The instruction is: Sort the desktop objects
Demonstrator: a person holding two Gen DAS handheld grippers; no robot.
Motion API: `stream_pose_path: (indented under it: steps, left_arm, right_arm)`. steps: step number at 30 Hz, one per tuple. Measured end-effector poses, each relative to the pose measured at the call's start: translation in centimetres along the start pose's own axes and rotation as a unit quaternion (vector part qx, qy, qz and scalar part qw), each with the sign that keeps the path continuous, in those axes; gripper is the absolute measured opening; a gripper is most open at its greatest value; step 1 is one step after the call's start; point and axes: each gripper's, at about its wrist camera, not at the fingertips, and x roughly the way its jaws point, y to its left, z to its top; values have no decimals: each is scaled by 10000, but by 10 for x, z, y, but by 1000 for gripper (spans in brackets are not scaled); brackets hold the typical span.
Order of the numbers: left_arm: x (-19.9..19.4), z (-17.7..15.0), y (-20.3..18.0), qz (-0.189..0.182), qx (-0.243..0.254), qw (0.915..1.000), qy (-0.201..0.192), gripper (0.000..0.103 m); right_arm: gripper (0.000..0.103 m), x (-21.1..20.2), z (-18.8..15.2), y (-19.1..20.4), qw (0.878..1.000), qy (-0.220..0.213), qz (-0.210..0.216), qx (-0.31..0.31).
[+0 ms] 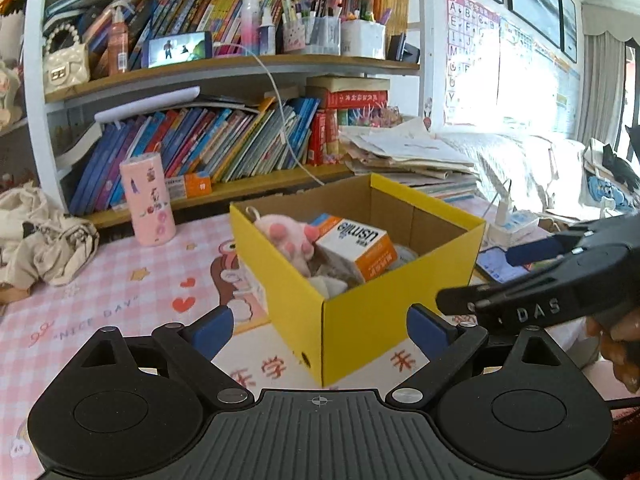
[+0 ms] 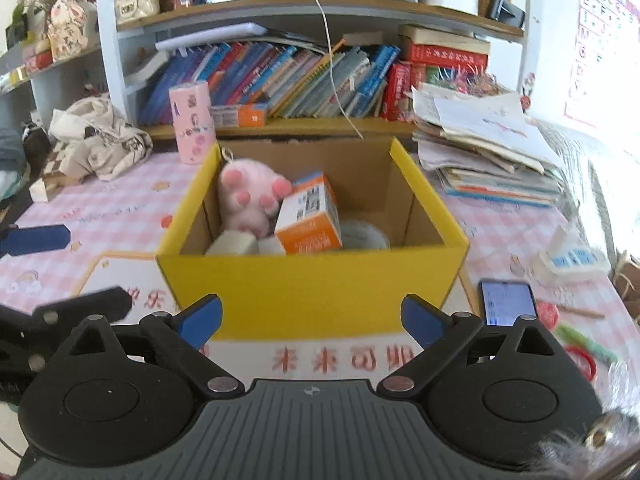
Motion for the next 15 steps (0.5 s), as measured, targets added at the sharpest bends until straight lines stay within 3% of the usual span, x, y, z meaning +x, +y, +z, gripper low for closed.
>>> stream_pose_path:
  steps: [15]
  left_arm:
    - [-25,-30,13,257,-12,9994,237,99]
  right_arm:
    - [103,-5,-39,37,9990,447,6,35]
